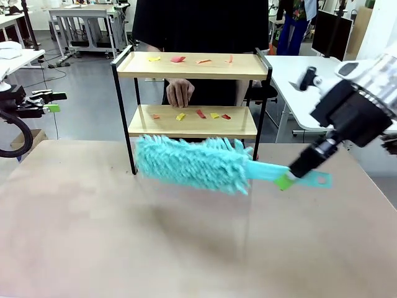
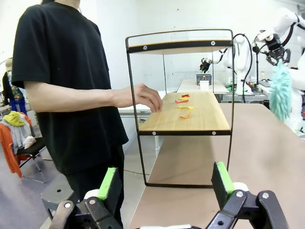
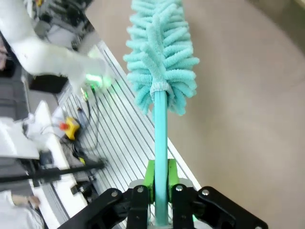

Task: Clean the shelf.
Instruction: Clean the specific section of the Shelf indicated by the human with the Duster.

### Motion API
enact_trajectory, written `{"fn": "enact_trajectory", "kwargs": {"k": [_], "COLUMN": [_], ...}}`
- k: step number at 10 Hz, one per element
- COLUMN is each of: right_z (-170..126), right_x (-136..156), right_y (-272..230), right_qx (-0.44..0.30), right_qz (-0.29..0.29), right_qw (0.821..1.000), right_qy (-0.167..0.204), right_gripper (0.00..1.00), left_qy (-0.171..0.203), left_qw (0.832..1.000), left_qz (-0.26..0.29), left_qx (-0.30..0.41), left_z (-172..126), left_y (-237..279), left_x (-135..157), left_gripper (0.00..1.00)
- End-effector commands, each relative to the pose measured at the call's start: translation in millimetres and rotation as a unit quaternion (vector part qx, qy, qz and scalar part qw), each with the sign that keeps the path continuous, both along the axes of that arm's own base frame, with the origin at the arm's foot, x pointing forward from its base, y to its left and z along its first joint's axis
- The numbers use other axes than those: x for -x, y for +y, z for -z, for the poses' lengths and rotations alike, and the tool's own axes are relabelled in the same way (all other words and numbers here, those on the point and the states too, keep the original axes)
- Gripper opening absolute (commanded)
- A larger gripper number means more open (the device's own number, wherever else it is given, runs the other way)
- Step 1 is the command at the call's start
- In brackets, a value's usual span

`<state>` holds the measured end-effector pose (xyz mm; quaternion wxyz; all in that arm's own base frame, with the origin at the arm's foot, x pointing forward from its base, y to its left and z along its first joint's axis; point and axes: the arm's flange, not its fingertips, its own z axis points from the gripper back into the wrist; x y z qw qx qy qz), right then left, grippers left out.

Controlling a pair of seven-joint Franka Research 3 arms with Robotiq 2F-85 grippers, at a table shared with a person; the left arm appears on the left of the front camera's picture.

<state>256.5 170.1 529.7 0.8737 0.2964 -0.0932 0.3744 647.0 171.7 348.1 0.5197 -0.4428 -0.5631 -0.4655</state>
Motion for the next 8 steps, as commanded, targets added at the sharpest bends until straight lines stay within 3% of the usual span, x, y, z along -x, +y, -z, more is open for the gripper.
{"fn": "enact_trajectory", "kwargs": {"k": [1, 4, 5, 6, 8], "right_z": [-3.9, -9.2, -9.7, -8.2, -8.2], "right_x": [1.9, -1.4, -6.2, 6.2, 6.2], "right_y": [43.7, 99.3, 109.8, 78.0, 78.0], "right_qx": [-0.044, -0.046, -0.048, -0.049, -0.049], "right_qz": [0.082, 0.194, 0.203, 0.153, 0.153], "right_qw": [0.996, 0.979, 0.978, 0.987, 0.987], "right_qy": [-0.003, -0.032, -0.014, -0.022, -0.022], "right_gripper": [0.13, 0.13, 0.13, 0.13, 0.13], "left_qy": [-0.006, -0.006, -0.006, -0.006, -0.006], "left_qw": [1.0, 1.0, 1.0, 1.0, 1.0], "left_qz": [0.001, 0.001, 0.001, 0.001, 0.001], "left_qx": [-0.002, -0.002, -0.002, -0.002, -0.002], "left_z": [-1.5, -1.5, -1.5, -1.5, -1.5], "left_y": [-0.4, -0.4, -0.4, -0.4, -0.4], "left_x": [2.3, 2.3, 2.3, 2.3, 2.3], "left_gripper": [1.0, 1.0, 1.0, 1.0, 1.0]}}
